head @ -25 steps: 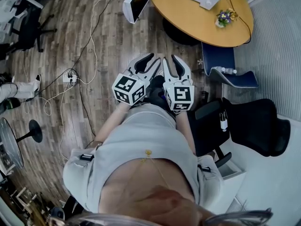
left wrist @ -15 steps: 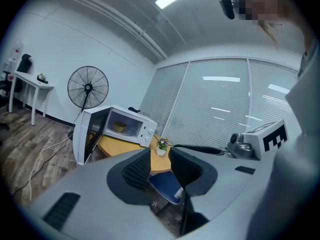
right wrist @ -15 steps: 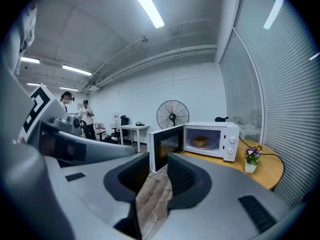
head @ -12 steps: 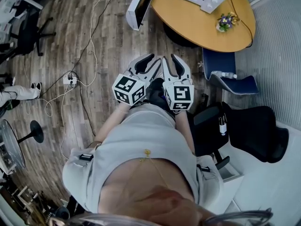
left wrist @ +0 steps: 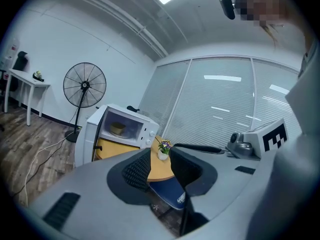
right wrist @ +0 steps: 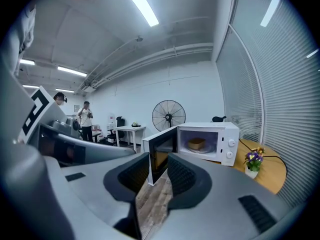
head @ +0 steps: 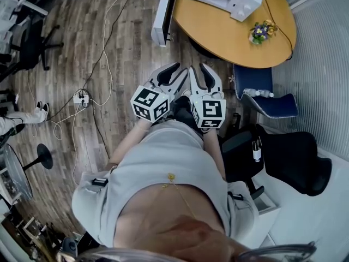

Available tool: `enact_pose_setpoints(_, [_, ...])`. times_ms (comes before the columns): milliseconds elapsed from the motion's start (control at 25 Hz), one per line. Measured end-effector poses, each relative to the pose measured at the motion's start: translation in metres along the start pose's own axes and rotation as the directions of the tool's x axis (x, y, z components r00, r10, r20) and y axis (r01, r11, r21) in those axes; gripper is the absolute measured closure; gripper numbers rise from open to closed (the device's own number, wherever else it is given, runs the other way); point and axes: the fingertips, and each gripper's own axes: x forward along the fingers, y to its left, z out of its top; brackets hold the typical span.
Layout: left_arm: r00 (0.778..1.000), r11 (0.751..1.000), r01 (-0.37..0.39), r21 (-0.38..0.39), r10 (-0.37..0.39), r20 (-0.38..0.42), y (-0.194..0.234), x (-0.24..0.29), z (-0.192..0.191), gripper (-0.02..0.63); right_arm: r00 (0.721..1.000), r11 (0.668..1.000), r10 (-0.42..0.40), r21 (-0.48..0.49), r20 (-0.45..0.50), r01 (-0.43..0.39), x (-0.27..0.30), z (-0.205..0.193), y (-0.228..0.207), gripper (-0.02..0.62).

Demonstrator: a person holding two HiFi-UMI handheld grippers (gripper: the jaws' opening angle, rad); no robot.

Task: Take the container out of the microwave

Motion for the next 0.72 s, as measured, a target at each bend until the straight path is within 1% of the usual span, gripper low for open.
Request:
enact_pose_setpoints(400, [1.000, 1.000, -0.026, -0.001, 0.026, 0.008, 0.013, 0.049, 0.024, 0.480, 1.000, 1.000, 0.012, -0.005, -0.004, -0.012, 0.032, 0.015, -0.048, 0.474])
enact_pose_setpoints(720, [0.999, 0.999, -0.046, -0.013, 0.046, 0.010, 0.023, 0.086, 0.030, 0.481, 0.999, 0.999, 0.040, -0.025, -0.005, -0.040, 0.056, 0.021, -0.077, 0.474])
